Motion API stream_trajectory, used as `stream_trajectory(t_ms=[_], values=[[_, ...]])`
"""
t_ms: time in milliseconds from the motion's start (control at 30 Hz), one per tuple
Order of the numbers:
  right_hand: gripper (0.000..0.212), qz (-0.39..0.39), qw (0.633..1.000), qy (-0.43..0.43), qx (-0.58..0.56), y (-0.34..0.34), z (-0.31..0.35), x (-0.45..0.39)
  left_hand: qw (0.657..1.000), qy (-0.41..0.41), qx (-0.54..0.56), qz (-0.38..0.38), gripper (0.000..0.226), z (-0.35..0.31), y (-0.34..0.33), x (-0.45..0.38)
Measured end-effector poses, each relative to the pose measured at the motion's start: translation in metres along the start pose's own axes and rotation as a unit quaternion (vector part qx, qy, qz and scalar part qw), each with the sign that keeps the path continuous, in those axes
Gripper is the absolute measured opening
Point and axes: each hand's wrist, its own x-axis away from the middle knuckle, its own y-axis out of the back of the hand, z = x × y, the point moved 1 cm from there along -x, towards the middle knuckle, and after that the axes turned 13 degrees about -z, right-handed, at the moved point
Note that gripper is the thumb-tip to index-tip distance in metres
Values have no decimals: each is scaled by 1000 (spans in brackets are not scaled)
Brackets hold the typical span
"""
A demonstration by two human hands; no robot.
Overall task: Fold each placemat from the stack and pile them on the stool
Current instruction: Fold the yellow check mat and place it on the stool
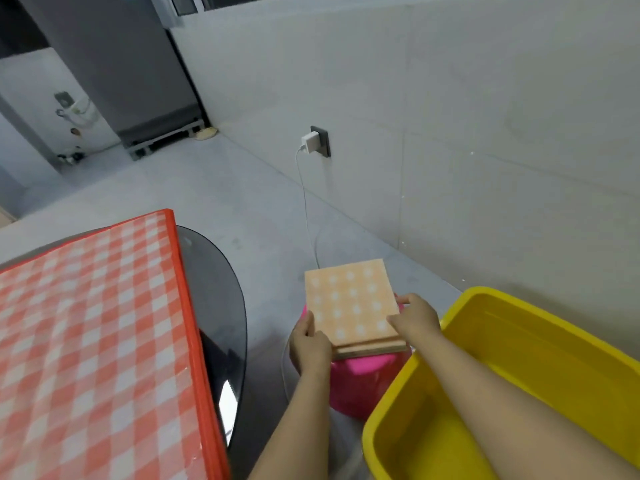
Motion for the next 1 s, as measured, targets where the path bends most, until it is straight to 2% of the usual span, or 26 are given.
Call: stream_trajectory(t_ms=[467, 600, 700, 767, 867, 1000], values=[[34, -13, 999, -29, 27, -17, -20, -3, 996, -46, -77, 13, 47, 16, 5, -3], [15, -18, 999, -18, 45, -21, -22, -5, 996, -50, -70, 18, 44, 20, 0, -4], [21, -18, 997, -9, 79, -25, -21, -3, 999, -20, -39, -3, 27, 20, -4, -4], [35, -19, 992, 9, 122, -26, -21, 0, 998, 12, -41, -35, 13, 23, -3, -4], [43, -26, 987, 25, 160, -27, -21, 1, 994, 5, -93, -54, 26, 33, 0, -4], [43, -19, 985, 16, 168, -27, -14, 6, 993, 11, -112, -32, 32, 28, 2, -1]])
